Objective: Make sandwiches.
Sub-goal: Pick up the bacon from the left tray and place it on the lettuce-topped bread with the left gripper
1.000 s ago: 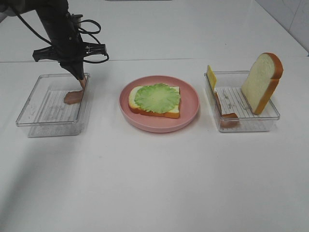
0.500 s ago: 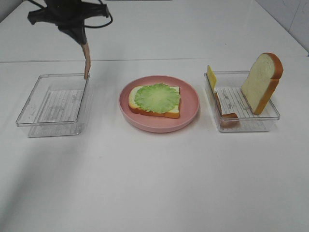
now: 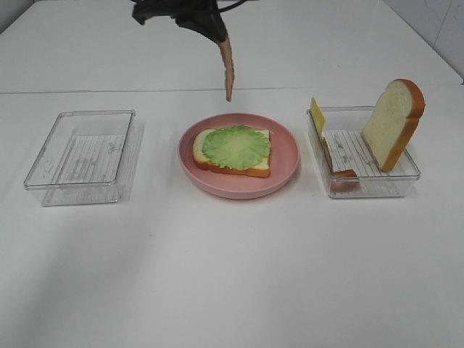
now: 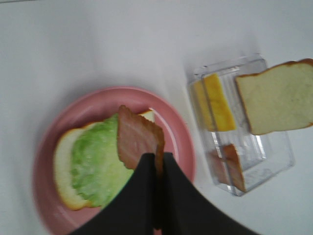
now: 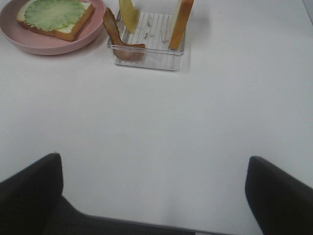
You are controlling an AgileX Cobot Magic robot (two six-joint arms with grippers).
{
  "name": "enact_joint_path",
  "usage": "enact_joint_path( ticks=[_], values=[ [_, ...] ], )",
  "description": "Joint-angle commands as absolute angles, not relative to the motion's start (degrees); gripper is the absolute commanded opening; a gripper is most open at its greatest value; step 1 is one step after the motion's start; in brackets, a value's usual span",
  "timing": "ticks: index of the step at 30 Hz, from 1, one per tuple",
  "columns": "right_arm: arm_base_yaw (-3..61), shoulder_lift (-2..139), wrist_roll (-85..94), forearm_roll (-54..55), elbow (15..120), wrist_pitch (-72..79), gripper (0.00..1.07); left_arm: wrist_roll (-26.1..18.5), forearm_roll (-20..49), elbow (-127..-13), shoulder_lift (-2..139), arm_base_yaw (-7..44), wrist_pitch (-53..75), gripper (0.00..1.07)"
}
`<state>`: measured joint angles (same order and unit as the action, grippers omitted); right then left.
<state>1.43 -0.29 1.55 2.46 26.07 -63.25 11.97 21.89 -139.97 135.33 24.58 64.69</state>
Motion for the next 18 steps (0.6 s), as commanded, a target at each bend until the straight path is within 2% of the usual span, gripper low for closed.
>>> enact_joint_path(
  ticks=[1,2,3,5,6,7,10,14,17,18],
  values=[
    [1.4,-2.2,1.3,2.7,26.0,-63.1,0.99,8.5,30.8,-140.2,138.3,25.4,62.7,0.0],
    [1.4,-2.2,1.3,2.7,26.0,-63.1,0.99,6.3,36.6,-140.2,140.0,25.4,62.3,0.0],
    [1.4,-2.2,1.3,2.7,26.0,-63.1,0.99,6.3,36.6,-140.2,140.0,25.4,62.3,0.0],
    [1.4,-2.2,1.3,2.7,26.0,-63.1,0.99,4.0,43.7,-140.2,143.0,25.4,62.2,0.0],
    [1.4,-2.2,1.3,2.7,26.0,-63.1,0.99,4.0,43.7,-140.2,143.0,25.4,62.2,0.0],
    [1.4,-2.2,1.3,2.7,26.0,-63.1,0.99,3.3,46.9,-140.2,145.0,25.3,62.2,0.0],
    [1.4,-2.2,1.3,2.7,26.0,-63.1,0.99,2.3,48.7,-140.2,147.5,25.3,62.1,0.0],
    [1.4,-2.2,1.3,2.7,26.0,-63.1,0.99,2.9,47.6,-140.2,149.5,25.3,62.0,0.0],
    [1.4,-2.2,1.3,2.7,26.0,-63.1,0.99,4.0,44.7,-140.2,150.6,25.3,62.7,0.0],
    [1.4,-2.2,1.3,2.7,26.0,-63.1,0.99,5.4,41.4,-140.2,150.7,25.3,63.8,0.0]
  ],
)
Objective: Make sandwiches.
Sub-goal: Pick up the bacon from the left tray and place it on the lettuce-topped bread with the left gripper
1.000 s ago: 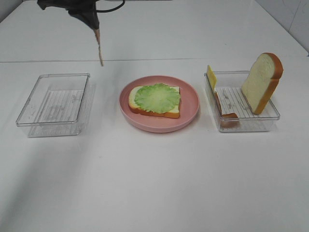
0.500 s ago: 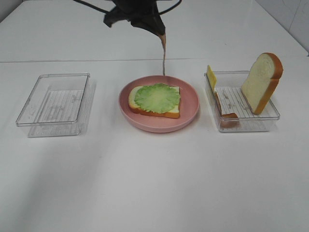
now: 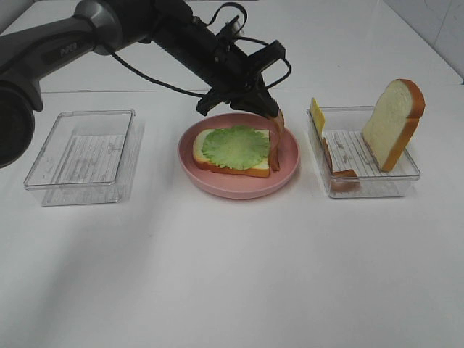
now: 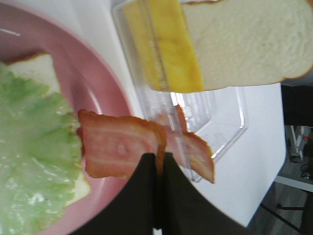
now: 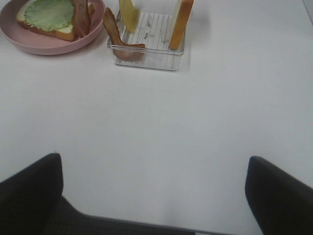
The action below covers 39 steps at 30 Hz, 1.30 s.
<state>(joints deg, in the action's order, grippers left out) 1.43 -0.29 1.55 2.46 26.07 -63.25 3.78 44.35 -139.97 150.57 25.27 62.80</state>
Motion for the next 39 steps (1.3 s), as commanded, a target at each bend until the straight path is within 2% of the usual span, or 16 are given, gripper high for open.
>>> enact_joint_path(
  ticks=[1,3,5,15,23,30,32,39],
  values=[
    [1.4,-2.2,1.3,2.7,26.0,-63.1,0.99,5.4,41.4,-140.2,150.7,25.3,63.8,0.0],
    [1.4,-2.2,1.3,2.7,26.0,-63.1,0.99,6.9,37.8,-140.2,150.7,25.3,65.0,0.0],
    [1.4,-2.2,1.3,2.7,26.0,-63.1,0.99,7.2,37.0,-140.3,150.7,25.3,65.6,0.0],
    [1.4,-2.2,1.3,2.7,26.0,-63.1,0.99,7.2,36.0,-140.3,150.3,25.3,66.7,0.0],
    [1.4,-2.2,1.3,2.7,26.0,-63.1,0.99,10.6,25.0,-142.0,150.0,25.3,69.4,0.0],
    [1.4,-2.2,1.3,2.7,26.0,-63.1,0.99,10.7,22.7,-144.3,150.0,25.3,71.1,0.0],
    [1.4,-2.2,1.3,2.7,26.0,-63.1,0.99,12.0,18.2,-147.0,150.0,25.4,73.0,0.0],
    [1.4,-2.2,1.3,2.7,26.0,-63.1,0.99,13.2,14.2,-148.9,150.0,25.4,75.2,0.0]
  ],
)
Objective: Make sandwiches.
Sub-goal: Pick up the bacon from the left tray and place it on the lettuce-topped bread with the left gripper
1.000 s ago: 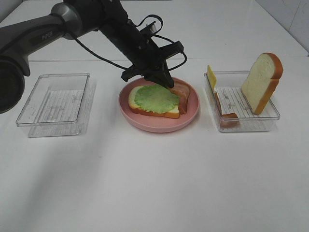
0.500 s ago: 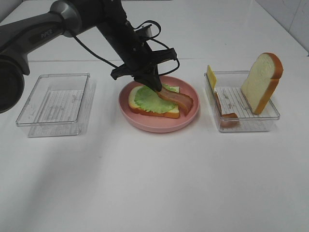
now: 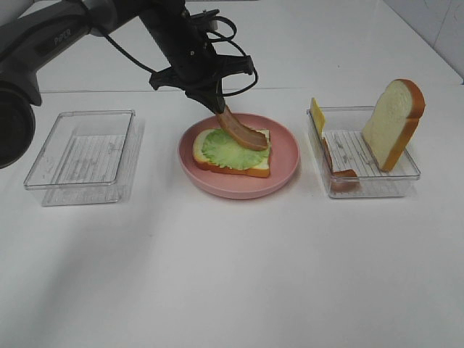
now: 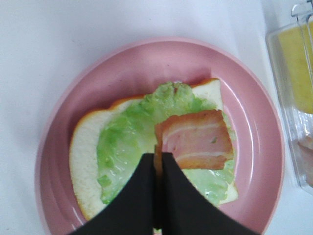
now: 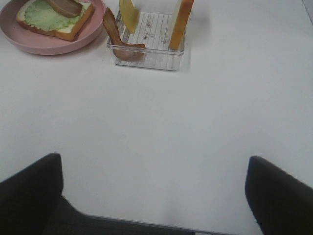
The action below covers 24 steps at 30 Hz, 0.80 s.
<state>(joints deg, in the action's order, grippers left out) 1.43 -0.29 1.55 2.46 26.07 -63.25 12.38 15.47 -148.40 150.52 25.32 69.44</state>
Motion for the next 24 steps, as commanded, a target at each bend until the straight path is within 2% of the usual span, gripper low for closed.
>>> enact_joint_path(
  ticks=[1,14,15,16,17,18,19,20,21,22,24],
  values=[
    [1.4,-2.2,1.3,2.7,26.0,-63.1,0.99,13.2,14.2,-148.9,150.0,25.4,75.2,0.0],
    [1.4,-2.2,1.3,2.7,26.0,-63.1,0.99,13.2,14.9,-148.9,150.1,25.4,75.2,0.0],
    [1.4,-2.2,1.3,2.7,26.0,-63.1,0.99,13.2,14.9,-148.9,150.1,25.4,75.3,0.07],
    [1.4,-2.2,1.3,2.7,26.0,-63.1,0.99,13.8,14.9,-148.9,150.1,25.4,75.3,0.2],
    [1.4,-2.2,1.3,2.7,26.0,-63.1,0.99,13.8,14.9,-148.9,150.1,25.4,75.3,0.2],
    [1.4,-2.2,1.3,2.7,26.0,-63.1,0.99,14.2,14.8,-148.9,150.1,25.4,75.3,0.29],
    [1.4,-2.2,1.3,2.7,26.0,-63.1,0.99,14.3,14.8,-148.9,150.1,25.4,75.3,0.48],
    [1.4,-2.2,1.3,2.7,26.0,-63.1,0.99,14.3,14.8,-148.9,150.1,25.4,75.3,0.48],
    [1.4,-2.2,1.3,2.7,26.0,-63.1,0.99,14.3,14.8,-148.9,150.1,25.4,75.3,0.69],
    [1.4,-2.2,1.3,2.7,26.0,-63.1,0.99,14.3,14.8,-148.9,150.1,25.4,75.3,0.69],
    [1.4,-2.2,1.3,2.7,26.0,-63.1,0.99,14.3,15.0,-148.9,150.1,25.4,75.3,0.87]
  ],
)
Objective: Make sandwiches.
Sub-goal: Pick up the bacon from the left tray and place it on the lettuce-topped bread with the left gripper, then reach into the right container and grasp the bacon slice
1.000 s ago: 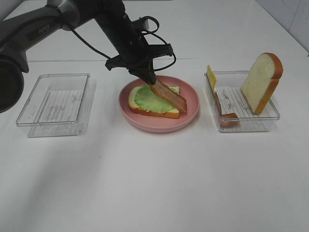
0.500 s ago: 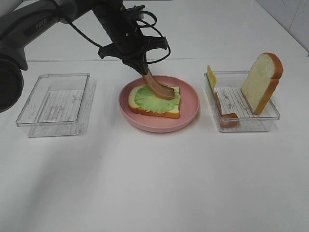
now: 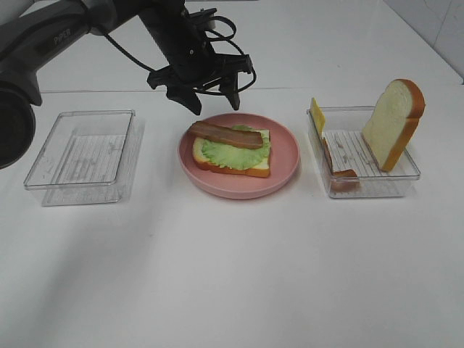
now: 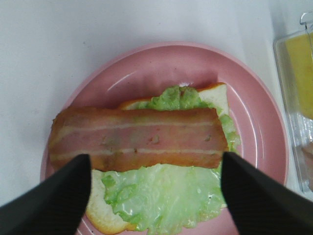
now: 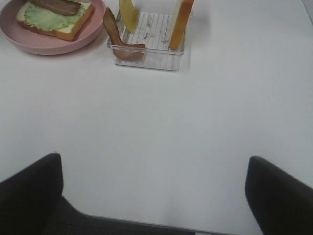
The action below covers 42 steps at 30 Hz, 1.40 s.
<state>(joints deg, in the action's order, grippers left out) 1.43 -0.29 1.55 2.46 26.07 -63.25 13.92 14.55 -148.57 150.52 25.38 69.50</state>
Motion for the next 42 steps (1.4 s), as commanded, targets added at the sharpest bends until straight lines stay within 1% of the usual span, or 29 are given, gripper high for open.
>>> enact_joint_path(
  ticks=[1,2,7,11,13,18,28,33,36,38,39,41,42],
  values=[
    [1.4,-2.2,1.3,2.7,26.0,-63.1,0.99,14.3,15.0,-148.9,150.1,25.4,75.3,0.87],
    [1.4,-2.2,1.3,2.7,26.0,-63.1,0.99,14.3,15.0,-148.9,150.0,25.4,75.4,0.89],
    [1.4,-2.2,1.3,2.7,26.0,-63.1,0.99,14.3,14.8,-148.9,148.8,25.4,75.4,0.89],
    [1.4,-2.2,1.3,2.7,26.0,-63.1,0.99,14.2,12.5,-148.9,146.8,25.4,75.4,0.89],
    [1.4,-2.2,1.3,2.7,26.0,-63.1,0.99,13.8,10.4,-148.9,145.1,25.4,75.4,0.89],
    [1.4,-2.2,1.3,2.7,26.0,-63.1,0.99,12.5,8.8,-148.9,141.7,25.4,75.5,0.89],
    [1.4,-2.2,1.3,2.7,26.0,-63.1,0.99,11.4,8.8,-148.8,135.3,25.3,75.5,0.89],
    [1.4,-2.2,1.3,2.7,26.0,-63.1,0.99,11.0,7.7,-148.7,130.2,25.3,75.5,0.89],
    [1.4,-2.2,1.3,2.7,26.0,-63.1,0.99,10.3,6.5,-146.6,126.1,25.3,75.5,0.88],
    [1.4,-2.2,1.3,2.7,26.0,-63.1,0.99,10.1,3.6,-140.7,120.9,25.3,75.5,0.88],
    [1.4,-2.2,1.3,2.7,26.0,-63.1,0.99,10.1,3.6,-140.7,120.9,25.3,75.5,0.88],
    [1.4,-2.2,1.3,2.7,26.0,-63.1,0.99,9.9,1.0,-130.3,113.0,25.3,75.5,0.88],
    [1.4,-2.2,1.3,2.7,26.0,-63.1,0.99,9.9,1.0,-130.3,113.0,25.3,75.5,0.88]
  ],
)
